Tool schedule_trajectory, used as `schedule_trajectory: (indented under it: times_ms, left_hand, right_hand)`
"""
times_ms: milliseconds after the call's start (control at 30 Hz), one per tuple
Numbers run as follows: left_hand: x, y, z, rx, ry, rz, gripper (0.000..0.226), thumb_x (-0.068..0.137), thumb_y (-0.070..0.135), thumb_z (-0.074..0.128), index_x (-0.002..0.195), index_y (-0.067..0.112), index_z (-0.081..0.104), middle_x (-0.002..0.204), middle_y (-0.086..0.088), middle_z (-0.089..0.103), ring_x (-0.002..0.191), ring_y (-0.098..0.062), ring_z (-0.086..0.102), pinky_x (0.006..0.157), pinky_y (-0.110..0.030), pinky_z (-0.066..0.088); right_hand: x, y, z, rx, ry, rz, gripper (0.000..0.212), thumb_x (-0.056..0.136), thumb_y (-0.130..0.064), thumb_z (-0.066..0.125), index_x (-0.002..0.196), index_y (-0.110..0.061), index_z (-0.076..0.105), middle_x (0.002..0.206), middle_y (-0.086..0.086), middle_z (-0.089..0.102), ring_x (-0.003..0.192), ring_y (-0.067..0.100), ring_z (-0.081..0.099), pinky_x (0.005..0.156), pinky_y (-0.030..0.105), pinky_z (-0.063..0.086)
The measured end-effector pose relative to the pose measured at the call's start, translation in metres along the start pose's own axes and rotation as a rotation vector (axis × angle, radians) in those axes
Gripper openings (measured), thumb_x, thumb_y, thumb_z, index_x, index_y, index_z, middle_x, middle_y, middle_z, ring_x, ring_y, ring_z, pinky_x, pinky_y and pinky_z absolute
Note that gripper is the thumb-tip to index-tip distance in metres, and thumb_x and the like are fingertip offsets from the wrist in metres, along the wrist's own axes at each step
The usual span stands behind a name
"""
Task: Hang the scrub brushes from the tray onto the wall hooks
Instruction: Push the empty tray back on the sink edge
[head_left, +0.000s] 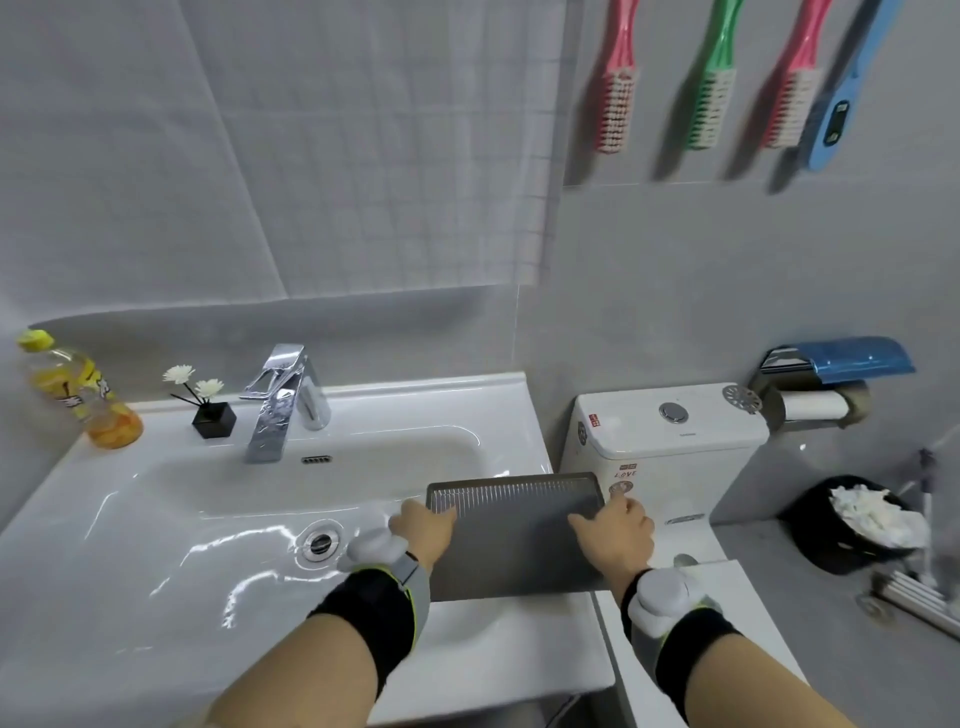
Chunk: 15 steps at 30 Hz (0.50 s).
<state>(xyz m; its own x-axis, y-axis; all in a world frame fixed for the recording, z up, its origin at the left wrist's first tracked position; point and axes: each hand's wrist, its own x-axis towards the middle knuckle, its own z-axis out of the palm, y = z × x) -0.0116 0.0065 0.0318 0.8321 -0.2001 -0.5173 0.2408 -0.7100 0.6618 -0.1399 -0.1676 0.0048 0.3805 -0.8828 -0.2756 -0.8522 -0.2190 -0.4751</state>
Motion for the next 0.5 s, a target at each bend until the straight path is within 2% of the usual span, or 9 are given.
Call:
schedule_trajectory:
  times_ms: [100, 200, 433, 500]
  left_hand:
    - [0.011, -0.017, 0.006, -0.102, -0.085, -0.051, 0.049, 0.087, 0.028, 0.059, 0.118, -0.008, 0.049, 0.12, -0.026, 0.058, 0.108, -0.038, 0.058, 0.096, -0.044, 0.049]
    - [0.013, -0.021, 0.013, -0.207, -0.15, -0.062, 0.047, 0.088, 0.025, 0.06, 0.119, -0.009, 0.051, 0.121, -0.026, 0.059, 0.11, -0.038, 0.057, 0.098, -0.046, 0.048]
    - [0.052, 0.0, -0.001, -0.302, -0.031, -0.064, 0.045, 0.089, 0.027, 0.057, 0.12, -0.005, 0.051, 0.118, -0.021, 0.058, 0.108, -0.037, 0.056, 0.097, -0.044, 0.048]
    - [0.074, 0.012, -0.009, -0.345, 0.011, -0.053, 0.037, 0.088, 0.027, 0.058, 0.11, -0.003, 0.056, 0.112, -0.019, 0.059, 0.104, -0.035, 0.057, 0.095, -0.042, 0.048]
  right_hand:
    - [-0.005, 0.004, 0.012, 0.051, -0.031, 0.092, 0.07, 0.082, -0.041, 0.063, 0.132, -0.001, 0.037, 0.141, 0.02, 0.041, 0.129, 0.038, 0.036, 0.106, 0.045, 0.034]
    - [-0.008, 0.0, 0.02, 0.096, -0.063, 0.101, 0.072, 0.084, -0.039, 0.063, 0.135, 0.001, 0.033, 0.141, 0.023, 0.04, 0.129, 0.041, 0.035, 0.107, 0.047, 0.031]
    - [0.031, -0.05, 0.017, 0.125, -0.124, 0.01, 0.073, 0.087, -0.04, 0.058, 0.139, 0.003, 0.031, 0.145, 0.023, 0.037, 0.134, 0.039, 0.031, 0.108, 0.043, 0.027]
    - [0.05, -0.072, 0.018, 0.124, -0.157, -0.026, 0.074, 0.087, -0.042, 0.057, 0.141, 0.002, 0.03, 0.147, 0.021, 0.036, 0.135, 0.039, 0.03, 0.11, 0.043, 0.025]
